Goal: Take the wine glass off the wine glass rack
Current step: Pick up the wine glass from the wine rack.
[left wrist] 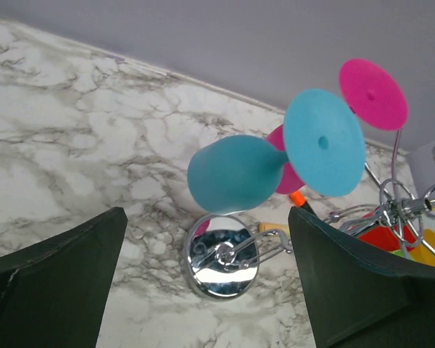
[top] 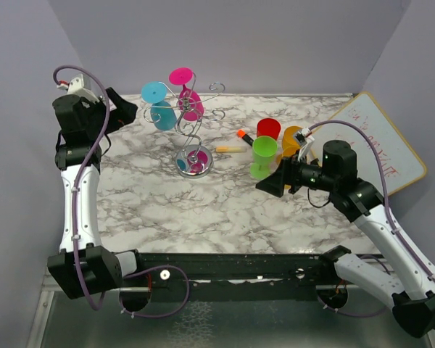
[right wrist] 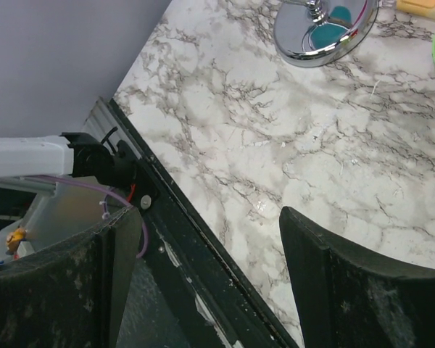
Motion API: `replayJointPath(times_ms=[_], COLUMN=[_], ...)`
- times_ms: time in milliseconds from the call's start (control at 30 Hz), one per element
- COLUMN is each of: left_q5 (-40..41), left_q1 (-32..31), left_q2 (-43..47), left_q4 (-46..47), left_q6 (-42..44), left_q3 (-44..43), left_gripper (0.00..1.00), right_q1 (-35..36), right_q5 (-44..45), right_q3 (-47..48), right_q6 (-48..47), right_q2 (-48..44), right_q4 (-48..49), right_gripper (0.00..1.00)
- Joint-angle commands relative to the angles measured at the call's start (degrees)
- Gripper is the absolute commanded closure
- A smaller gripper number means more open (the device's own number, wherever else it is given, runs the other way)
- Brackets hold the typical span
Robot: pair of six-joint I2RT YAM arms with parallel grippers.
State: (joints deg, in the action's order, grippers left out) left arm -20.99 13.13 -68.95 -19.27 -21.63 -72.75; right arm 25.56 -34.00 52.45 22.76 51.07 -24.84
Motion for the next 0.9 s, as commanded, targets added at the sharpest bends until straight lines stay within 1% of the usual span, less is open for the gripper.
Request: replayJointPath(times_ms=[0, 67, 133, 233, 333, 500, 733, 767, 833, 867], left_q5=[-4.43, -1.22, -1.75, -7.17, -12.85, -19.85, -24.75, -25.18, -25.49, -25.54], left_q1=[0.43, 0.57, 0.57, 0.58, 0.56, 0.55, 0.58, 0.54, 0.56, 0.58], left_q2=[-1.05, -1.14, -1.46, -2.61, -4.33, -7.98, -10.45, -10.76, -11.12, -11.05], left_q4=[11.17, 12.56, 13.72, 17.65, 22.94, 31.60, 34.48, 34.33, 33.98, 34.07], left_q6=[-8.62, -9.33, -10.30, -13.68, -17.57, -25.71, -27.56, -27.62, -27.67, -27.59], left_q3=[0.08, -0.03, -0.78, -0.34, 1.21, 3.29, 3.58, 3.24, 2.75, 2.77], left_gripper=[0.09, 0.11, 0.12, 0.15, 0.23, 0.30, 0.41, 0.44, 0.54, 0.54], right_q1=[0.37, 0.37, 0.37, 0.37, 0.37, 0.37, 0.37, 0.37, 0.37, 0.37], right_q5=[0.66, 0.89, 1.04, 1.57, 2.27, 2.36, 2.10, 2.29, 2.16, 1.99], right_q3=[0.22, -0.02, -0.42, -0.52, -0.33, -0.79, -0.52, -0.70, -0.82, -0.81], right_q6=[0.88, 0.92, 1.01, 1.11, 2.13, 2.99, 3.84, 4.05, 4.79, 4.97], right_q2=[-1.61, -2.01, -2.36, -2.32, -1.85, -1.58, -1.27, -1.22, -1.09, -0.94], right_q4=[1.06, 0.92, 1.23, 1.37, 1.27, 1.68, 1.86, 2.16, 2.63, 2.61], right_gripper=[0.17, 0.18, 0.18, 0.17, 0.17, 0.17, 0.17, 0.17, 0.17, 0.17])
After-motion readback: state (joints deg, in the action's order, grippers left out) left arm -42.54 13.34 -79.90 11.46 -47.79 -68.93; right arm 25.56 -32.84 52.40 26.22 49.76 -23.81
